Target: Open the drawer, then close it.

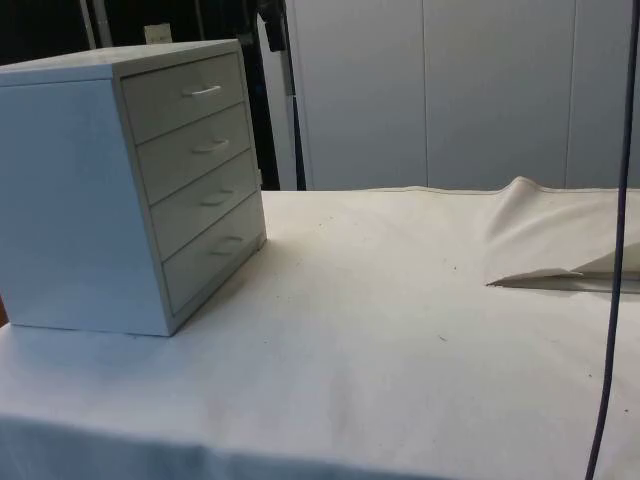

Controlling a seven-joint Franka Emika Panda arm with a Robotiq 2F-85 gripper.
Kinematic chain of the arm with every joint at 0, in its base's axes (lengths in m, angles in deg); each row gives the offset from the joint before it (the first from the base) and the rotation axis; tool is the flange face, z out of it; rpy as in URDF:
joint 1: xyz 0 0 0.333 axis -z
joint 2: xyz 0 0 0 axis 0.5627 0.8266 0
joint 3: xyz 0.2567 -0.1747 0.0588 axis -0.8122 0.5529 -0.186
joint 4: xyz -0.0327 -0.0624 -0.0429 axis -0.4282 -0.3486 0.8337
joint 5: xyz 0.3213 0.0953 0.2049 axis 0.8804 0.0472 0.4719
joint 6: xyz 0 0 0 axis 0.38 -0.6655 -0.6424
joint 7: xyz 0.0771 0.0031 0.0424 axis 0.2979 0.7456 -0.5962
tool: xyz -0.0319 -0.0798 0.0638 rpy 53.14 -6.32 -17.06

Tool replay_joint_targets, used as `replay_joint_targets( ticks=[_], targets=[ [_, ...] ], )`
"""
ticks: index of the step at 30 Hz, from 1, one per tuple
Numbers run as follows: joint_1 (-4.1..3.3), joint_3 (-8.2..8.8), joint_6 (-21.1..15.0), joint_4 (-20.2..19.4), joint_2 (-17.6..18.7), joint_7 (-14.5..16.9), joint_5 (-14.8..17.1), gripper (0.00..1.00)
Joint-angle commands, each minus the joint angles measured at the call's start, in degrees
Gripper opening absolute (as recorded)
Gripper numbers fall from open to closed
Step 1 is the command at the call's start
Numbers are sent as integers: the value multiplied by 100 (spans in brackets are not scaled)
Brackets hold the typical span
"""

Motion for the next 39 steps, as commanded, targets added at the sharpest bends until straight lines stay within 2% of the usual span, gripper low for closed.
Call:
replay_joint_targets(
  ticks=[1, 10, 11, 14, 19, 20, 23, 29, 39],
  targets=[
    [0, 6, -6, -11, 6, 0, 0, 100],
    [-6, 29, -212, -430, -292, -40, -120, 100],
    [0, 29, -97, -304, -178, -6, -46, 100],
    [0, 34, -298, -647, -470, -63, -195, 100],
    [6, 40, -407, -928, -716, -80, -286, 100],
    [0, 40, -315, -865, -653, -46, -229, 100],
    [11, 46, -453, -1134, -917, -86, -367, 100],
    [0, 57, -453, -1364, -1157, 23, -453, 100],
    [-17, 6, -384, -1409, -1226, 309, -464, 100]
  ],
)
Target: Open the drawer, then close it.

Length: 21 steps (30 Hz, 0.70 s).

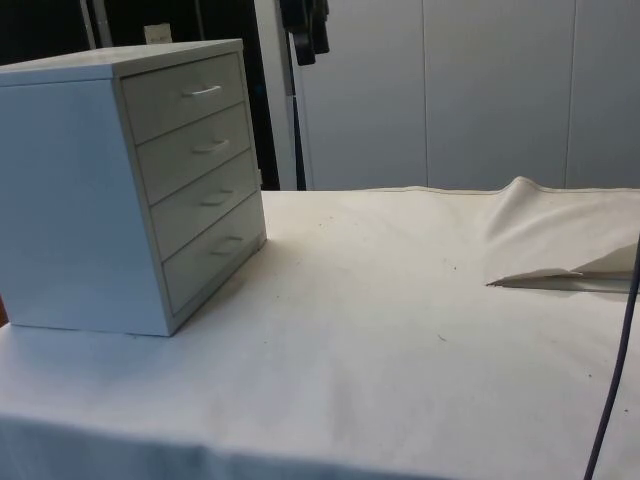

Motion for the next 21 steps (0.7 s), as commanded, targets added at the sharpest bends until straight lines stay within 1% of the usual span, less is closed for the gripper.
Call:
replay_joint_targets(
  ticks=[1, 3, 8, 9, 17, 18, 21],
  targets=[
    [0, -11, 0, 0, -6, 34, 0, 100],
    [-11, -40, -6, -29, -46, 126, -34, 100],
    [-6, -40, -17, -11, -34, 384, -52, 100],
    [0, -34, 6, 0, -17, 350, -17, 100],
    [-6, -40, -34, -11, -34, 779, -46, 100],
    [0, -34, -6, 6, -17, 756, -17, 100],
    [-6, -40, -34, -11, -34, 911, -46, 100]
  ],
)
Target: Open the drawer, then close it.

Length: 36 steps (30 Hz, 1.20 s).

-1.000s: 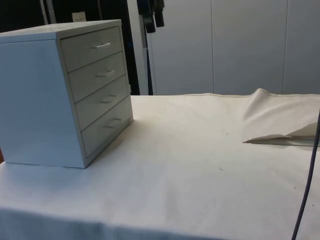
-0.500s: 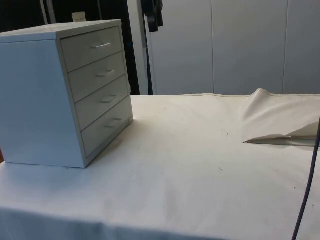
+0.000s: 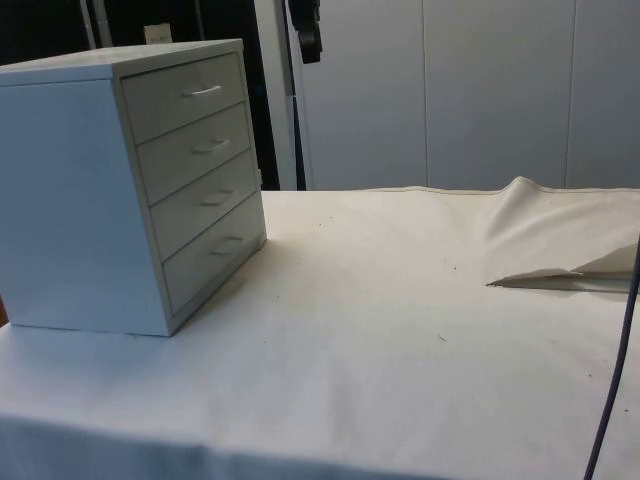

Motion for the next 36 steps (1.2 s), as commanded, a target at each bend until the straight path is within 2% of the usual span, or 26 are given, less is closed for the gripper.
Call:
replay_joint_targets(
  ticks=[1, 15, 16, 34, 35, 36],
  targets=[
    [-6, -6, -34, -17, -17, 52, -29, 100],
    [-6, -6, -52, -23, -23, 619, -40, 100],
    [0, 0, -6, 0, 0, 590, 0, 100],
    [-6, 6, -201, -57, -11, 1507, -17, 100],
    [0, 0, -120, -29, 0, 1484, 0, 100],
    [-6, 6, -206, -63, -11, 1547, -17, 100]
  ],
)
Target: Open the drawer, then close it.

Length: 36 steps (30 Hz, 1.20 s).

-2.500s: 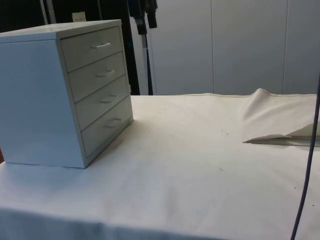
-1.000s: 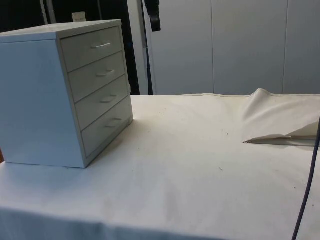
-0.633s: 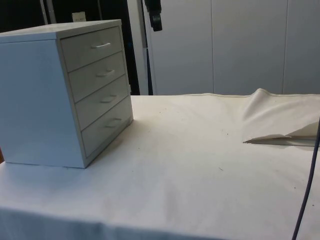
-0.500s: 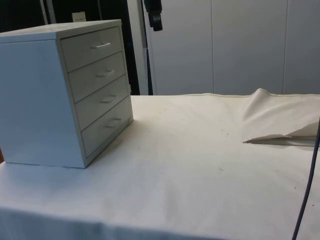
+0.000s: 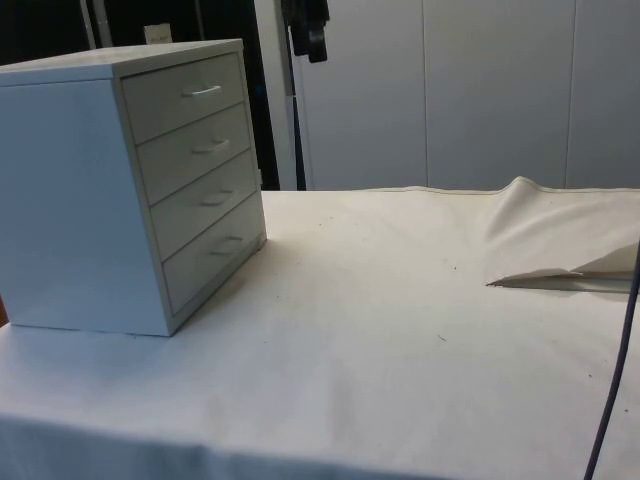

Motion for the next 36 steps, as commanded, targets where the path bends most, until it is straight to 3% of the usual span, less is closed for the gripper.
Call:
replay_joint_targets(
  ticks=[1, 36],
  targets=[
    [-6, 6, -86, -34, -11, 69, -17, 100],
    [6, 92, -338, -74, -46, 1495, -6, 100]
  ],
)
